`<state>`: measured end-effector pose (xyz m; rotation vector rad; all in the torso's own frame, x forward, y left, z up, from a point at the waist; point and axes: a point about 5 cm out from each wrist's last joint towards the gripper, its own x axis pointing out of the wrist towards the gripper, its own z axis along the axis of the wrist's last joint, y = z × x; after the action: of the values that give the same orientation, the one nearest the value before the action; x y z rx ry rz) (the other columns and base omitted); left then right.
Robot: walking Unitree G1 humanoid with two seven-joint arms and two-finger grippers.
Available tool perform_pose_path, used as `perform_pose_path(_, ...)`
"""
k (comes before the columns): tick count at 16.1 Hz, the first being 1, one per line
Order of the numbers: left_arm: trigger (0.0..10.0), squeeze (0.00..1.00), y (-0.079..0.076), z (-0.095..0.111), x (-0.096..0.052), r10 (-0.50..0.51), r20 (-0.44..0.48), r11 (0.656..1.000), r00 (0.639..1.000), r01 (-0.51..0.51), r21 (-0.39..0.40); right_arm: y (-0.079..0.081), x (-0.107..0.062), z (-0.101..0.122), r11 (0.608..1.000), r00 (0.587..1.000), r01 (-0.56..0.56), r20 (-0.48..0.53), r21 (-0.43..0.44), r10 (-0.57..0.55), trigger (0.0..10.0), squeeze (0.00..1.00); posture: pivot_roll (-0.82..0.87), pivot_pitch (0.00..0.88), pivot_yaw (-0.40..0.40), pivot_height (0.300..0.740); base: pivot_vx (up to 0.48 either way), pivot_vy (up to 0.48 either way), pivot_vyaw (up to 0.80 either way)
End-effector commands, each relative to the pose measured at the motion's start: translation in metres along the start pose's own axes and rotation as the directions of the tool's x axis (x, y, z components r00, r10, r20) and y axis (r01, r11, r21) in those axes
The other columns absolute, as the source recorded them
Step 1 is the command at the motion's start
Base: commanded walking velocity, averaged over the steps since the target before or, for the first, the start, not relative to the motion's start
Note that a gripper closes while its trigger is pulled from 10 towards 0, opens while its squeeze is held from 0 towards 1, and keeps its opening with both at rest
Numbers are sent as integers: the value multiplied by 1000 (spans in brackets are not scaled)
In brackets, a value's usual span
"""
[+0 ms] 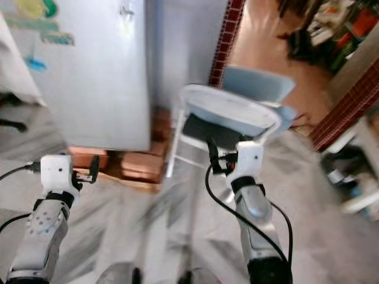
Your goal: Restocking fridge
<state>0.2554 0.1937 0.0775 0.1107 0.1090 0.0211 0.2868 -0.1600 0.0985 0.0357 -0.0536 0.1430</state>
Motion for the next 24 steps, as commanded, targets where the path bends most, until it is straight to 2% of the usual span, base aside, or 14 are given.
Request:
perform_pose_path(1,10000,0,-8,2,1,-40,-1,999,999,40,3,-8,-1,-2,999,999,33,-8,-4,-33,10000,0,154,78,-79,740,0,480,-800)
perform_pose_path(10,10000,0,-9,3,3,-53,10,999,999,53,8,-5,1,-1,1000,1000,20,-4,-14,-20,10000,0,148,79,-78,740,0,430,-800)
perform_pose_path(16,10000,0,-22,-1,-1,-156,11,988,988,157,-16,-8,-5,-7,999,999,34,-29,-13,-34,10000,0,141,69,-85,740,0,0,-800)
perform_pose_path(21,10000,0,-26,-3,7,-227,-14,973,974,227,40,-16,-10,-6,992,992,125,-2,-12,-125,10000,0,124,46,-26,740,0,0,-800)
perform_pose_path(24,10000,0,-34,-4,14,-310,-32,948,950,311,66,-25,-22,-5,981,981,192,13,-26,-192,10000,0,71,24,4,740,0,0,-800)
